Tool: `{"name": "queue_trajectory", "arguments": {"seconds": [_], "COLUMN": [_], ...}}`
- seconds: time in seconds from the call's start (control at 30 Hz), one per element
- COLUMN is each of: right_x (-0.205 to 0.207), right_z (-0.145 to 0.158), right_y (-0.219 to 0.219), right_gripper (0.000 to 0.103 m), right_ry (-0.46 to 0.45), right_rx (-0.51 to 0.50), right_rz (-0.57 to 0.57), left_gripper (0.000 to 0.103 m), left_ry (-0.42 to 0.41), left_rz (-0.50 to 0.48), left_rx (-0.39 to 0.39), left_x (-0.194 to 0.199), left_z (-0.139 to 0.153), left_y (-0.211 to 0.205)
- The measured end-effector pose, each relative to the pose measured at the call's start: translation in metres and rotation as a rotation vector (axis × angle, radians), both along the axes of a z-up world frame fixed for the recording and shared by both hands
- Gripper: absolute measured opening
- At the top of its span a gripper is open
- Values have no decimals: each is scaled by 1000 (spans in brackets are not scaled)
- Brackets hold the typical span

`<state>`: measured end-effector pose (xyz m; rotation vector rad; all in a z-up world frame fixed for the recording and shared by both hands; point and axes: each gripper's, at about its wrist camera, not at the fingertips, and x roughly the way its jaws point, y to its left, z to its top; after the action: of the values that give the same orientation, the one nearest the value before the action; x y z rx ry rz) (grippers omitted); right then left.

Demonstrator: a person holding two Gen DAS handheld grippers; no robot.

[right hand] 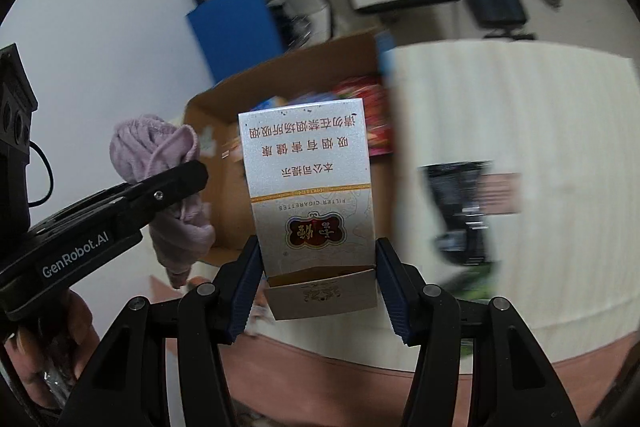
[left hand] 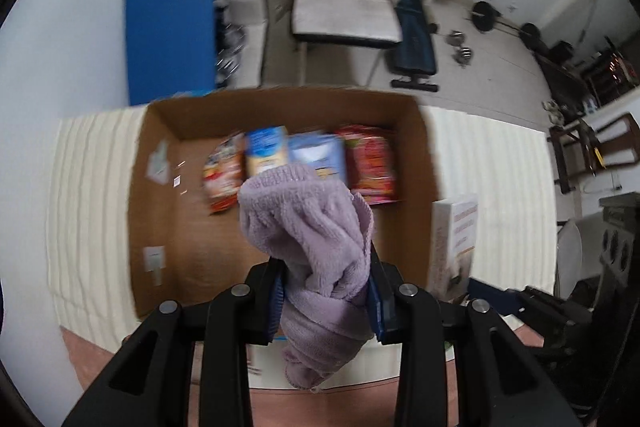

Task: Organize soft objects
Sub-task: 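Lower the lilac cloth and white box into the cardboard box and release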

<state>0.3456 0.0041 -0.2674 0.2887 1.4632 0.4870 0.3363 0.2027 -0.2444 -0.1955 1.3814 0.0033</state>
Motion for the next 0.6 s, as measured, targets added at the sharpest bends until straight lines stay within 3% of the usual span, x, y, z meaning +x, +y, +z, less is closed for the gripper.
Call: {"name": "queue_trajectory", "arguments": {"seconds": [0.23,0.47,0.6], "right_x": [0,2,4], "right_z": [-61,-106,-122], "right_y": [107,157,174], "right_gripper": [58,58,59], "right_ry": [145,218,242], "right_rx": [33,-5,-20], "right_rz": [24,29,51], "left_gripper": [31,31,37], "left_ry": [170,293,334], "left_rz": [77,103,128], "left_rx": [-57,-66,-38], "left_x": [9,20,23], "left_z": [-58,-110,-129], "left_y": [67,98,108]}}
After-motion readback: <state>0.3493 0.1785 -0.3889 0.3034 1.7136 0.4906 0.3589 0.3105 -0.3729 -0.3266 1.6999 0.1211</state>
